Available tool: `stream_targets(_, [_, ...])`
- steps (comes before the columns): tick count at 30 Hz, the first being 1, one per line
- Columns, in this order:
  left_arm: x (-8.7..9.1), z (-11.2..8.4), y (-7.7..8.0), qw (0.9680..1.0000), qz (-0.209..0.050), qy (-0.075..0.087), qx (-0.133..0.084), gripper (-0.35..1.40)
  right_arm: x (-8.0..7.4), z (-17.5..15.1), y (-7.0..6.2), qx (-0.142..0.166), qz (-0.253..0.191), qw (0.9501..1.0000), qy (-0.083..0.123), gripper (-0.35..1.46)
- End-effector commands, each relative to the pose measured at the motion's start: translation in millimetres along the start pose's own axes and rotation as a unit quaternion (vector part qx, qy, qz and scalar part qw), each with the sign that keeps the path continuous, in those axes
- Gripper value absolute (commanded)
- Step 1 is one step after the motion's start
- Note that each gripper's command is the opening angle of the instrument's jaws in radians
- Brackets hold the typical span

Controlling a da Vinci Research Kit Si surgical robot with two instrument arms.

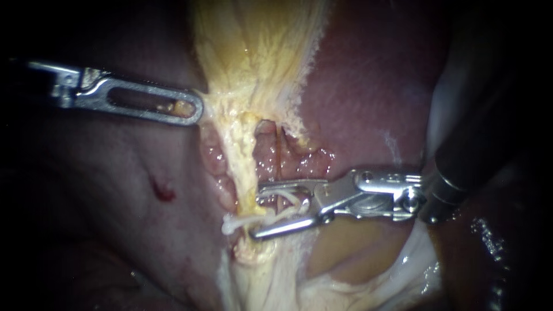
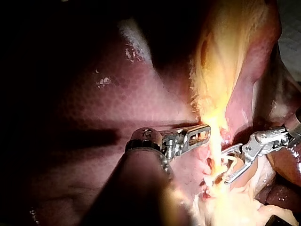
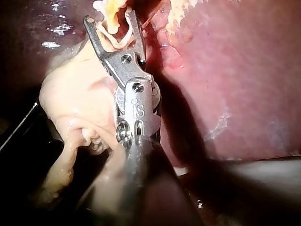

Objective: Clipping second clip left tube

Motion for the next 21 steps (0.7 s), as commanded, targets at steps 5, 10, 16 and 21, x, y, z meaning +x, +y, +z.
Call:
stream_targets(5, [0.0, 0.0, 0.0, 1.0, 0.0, 0.0, 0.0, -0.35, 0.4, 0.9, -0.4, 0.009, 0.003, 0.9999, 0.007, 0.5])
stream_targets(10, [0.0, 0.0, 0.0, 1.0, 0.0, 0.0, 0.0, -0.35, 0.8, 1.7, -0.8, 0.018, 0.004, 0.9998, 0.011, 0.5])
stream_targets(16, [0.0, 0.1, 0.0, 1.0, 0.0, 0.0, 0.0, -0.35, 1.3, 3.1, -1.1, 0.035, 0.005, 0.9992, 0.02, 0.5])
stream_targets(21, [0.0, 0.1, 0.0, 1.0, 0.0, 0.0, 0.0, -0.35, 1.6, 4.2, -1.4, 0.052, 0.004, 0.9983, 0.026, 0.5])
